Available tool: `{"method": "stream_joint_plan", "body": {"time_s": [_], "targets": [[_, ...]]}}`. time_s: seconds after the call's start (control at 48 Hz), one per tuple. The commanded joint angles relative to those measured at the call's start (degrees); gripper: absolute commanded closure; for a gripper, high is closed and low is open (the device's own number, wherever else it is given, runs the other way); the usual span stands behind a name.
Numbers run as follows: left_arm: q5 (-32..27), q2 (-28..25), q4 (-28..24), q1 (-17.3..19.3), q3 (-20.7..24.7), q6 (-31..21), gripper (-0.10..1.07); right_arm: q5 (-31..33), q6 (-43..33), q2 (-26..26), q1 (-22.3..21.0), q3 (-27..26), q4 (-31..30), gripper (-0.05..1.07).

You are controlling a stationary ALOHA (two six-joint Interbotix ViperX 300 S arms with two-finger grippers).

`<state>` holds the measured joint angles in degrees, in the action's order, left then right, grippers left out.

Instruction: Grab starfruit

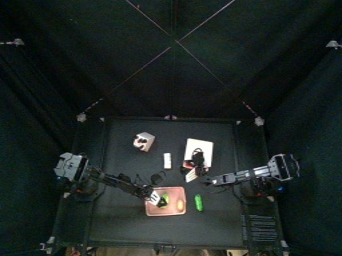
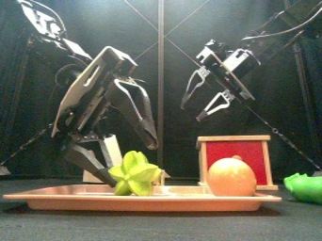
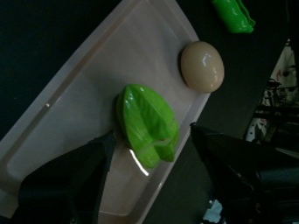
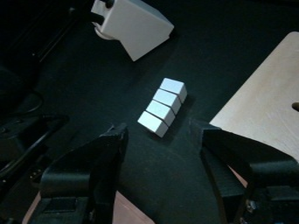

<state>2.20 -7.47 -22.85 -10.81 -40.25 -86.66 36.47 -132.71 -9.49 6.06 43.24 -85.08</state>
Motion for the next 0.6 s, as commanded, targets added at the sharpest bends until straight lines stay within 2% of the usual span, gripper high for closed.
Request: {"method": "stream_joint_plan", "body": {"time_s": [0.0,0.229,0.583], "targets": [[0.2,1.5,-0.3,0.2,0.9,0.1,-0.02,0.3,0.2,-1.3,0.0,-0.4,-0.3,0.12],[-0.4,2.5,-0.3,0.3,0.7,0.2,-0.02,0.3,0.3,-1.3,0.1,-0.6,-0.4,0.12],[-15.2,7.5,-0.4,-0.6,2.2,0.1,-0.02,0.3,0.4,-1.7,0.5,-0.6,-0.4,0.12]]}}
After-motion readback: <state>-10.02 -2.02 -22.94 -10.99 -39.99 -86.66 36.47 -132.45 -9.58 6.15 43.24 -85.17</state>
